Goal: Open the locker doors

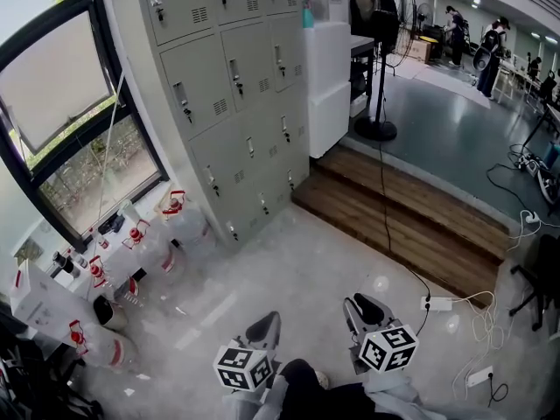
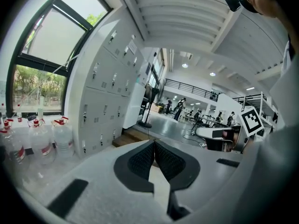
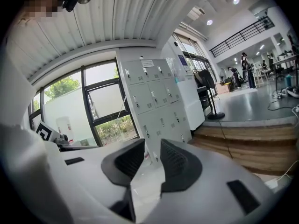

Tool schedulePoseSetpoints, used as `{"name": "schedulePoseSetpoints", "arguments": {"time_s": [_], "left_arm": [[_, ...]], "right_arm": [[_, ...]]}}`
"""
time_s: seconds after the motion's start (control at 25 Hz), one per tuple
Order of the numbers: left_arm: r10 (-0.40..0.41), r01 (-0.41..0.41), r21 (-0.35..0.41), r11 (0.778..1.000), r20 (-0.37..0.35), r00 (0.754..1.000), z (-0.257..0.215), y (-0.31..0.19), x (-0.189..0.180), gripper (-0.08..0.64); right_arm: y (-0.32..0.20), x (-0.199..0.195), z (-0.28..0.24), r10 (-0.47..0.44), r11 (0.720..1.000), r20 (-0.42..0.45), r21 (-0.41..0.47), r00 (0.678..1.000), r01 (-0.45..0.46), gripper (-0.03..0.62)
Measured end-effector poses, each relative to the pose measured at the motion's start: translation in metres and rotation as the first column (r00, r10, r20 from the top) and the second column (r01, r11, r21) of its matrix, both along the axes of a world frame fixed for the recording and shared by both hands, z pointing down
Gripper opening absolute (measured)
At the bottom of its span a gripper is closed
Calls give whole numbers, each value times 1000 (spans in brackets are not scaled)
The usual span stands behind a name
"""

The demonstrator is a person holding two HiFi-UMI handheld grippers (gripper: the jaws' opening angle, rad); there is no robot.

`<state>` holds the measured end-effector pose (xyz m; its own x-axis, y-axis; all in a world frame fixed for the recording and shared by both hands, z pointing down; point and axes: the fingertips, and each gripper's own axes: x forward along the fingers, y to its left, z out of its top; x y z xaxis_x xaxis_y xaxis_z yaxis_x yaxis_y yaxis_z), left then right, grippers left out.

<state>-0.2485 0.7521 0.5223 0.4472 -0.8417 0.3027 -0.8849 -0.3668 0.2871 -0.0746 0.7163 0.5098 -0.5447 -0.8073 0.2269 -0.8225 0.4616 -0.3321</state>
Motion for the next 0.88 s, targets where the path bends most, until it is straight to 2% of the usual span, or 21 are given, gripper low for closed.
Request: {"name": "schedulePoseSetpoints", "arguments": {"time_s": [0.28,0.64,0.88], "left_arm": [[-31,30,-30,999,-37,999,5,-5,-6,9],[36,-37,-32,999,-20,999,10,-39,11,9],[40,-42,-43,998,-34,999,12,-80,10,9]], "right_arm": [[-2,1,1,-8,1000,2,-10,1000,8,87],[-26,8,12,22,999,15,-34,1000,-21,87],[-68,4,9,26,999,22,-35,999,-25,87]]}}
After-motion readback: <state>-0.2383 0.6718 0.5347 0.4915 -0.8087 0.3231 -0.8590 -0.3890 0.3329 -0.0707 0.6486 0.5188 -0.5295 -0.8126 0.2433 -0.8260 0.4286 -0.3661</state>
